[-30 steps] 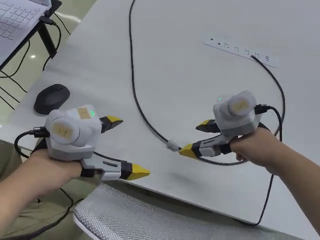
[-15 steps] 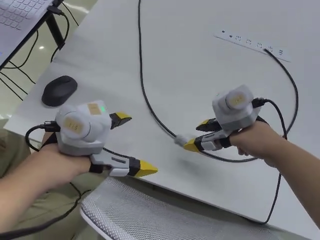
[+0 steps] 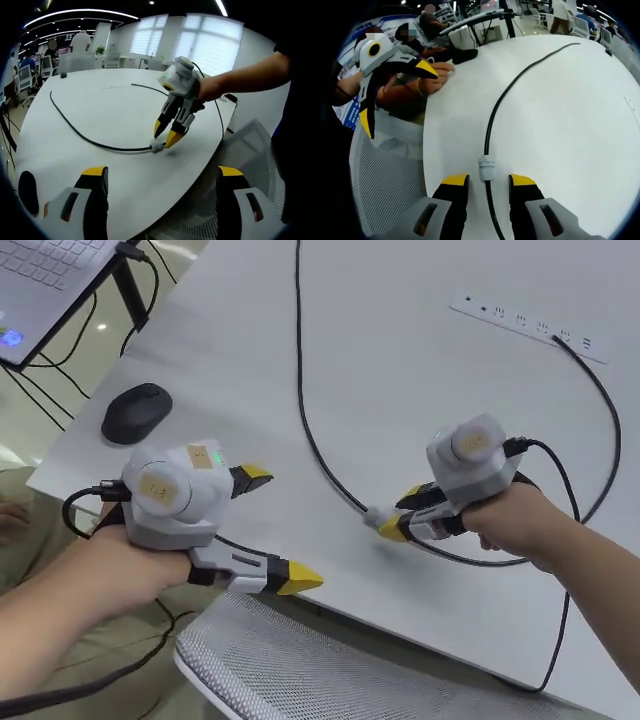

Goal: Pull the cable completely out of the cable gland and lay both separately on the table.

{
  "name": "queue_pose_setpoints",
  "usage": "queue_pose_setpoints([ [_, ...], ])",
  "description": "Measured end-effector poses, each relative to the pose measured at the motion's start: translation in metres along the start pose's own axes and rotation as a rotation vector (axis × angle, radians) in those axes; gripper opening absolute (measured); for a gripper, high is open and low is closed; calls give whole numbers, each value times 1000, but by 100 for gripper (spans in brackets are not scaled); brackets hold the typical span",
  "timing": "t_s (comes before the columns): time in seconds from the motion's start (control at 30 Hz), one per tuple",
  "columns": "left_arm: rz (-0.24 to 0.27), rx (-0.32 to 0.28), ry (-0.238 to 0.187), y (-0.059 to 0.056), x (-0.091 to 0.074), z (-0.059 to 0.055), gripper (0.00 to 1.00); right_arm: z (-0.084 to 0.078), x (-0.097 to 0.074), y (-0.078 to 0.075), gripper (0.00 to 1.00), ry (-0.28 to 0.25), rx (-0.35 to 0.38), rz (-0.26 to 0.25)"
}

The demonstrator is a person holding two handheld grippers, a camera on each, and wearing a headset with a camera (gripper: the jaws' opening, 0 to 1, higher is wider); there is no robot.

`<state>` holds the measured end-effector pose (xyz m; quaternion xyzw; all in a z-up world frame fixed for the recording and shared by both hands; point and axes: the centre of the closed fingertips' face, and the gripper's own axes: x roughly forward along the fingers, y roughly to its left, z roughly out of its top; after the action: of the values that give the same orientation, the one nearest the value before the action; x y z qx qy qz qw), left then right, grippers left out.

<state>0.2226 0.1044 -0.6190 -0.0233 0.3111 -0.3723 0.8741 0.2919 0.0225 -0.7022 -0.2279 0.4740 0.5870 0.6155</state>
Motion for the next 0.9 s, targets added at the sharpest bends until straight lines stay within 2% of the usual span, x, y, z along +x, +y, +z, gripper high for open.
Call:
queue_pose_setpoints([
  [0.37,-7,-10,5,-1,0,-3,88,0,7,3,14,6,15,27],
  [0.63,-9,-13,13,-1,0,-7,87,2,9,3,10,13,-6,27],
  [0.77,-12,-14,12,-2,1,-8,87,2,9,5,9,21,-23,18],
  [0.87,-14,-12,14,-2,1,-7,87,2,9,1,8,28,-63,-25],
  [0.9,-14,-10,13,-2,1,-6,87,2,9,2,8,29,-65,-25],
])
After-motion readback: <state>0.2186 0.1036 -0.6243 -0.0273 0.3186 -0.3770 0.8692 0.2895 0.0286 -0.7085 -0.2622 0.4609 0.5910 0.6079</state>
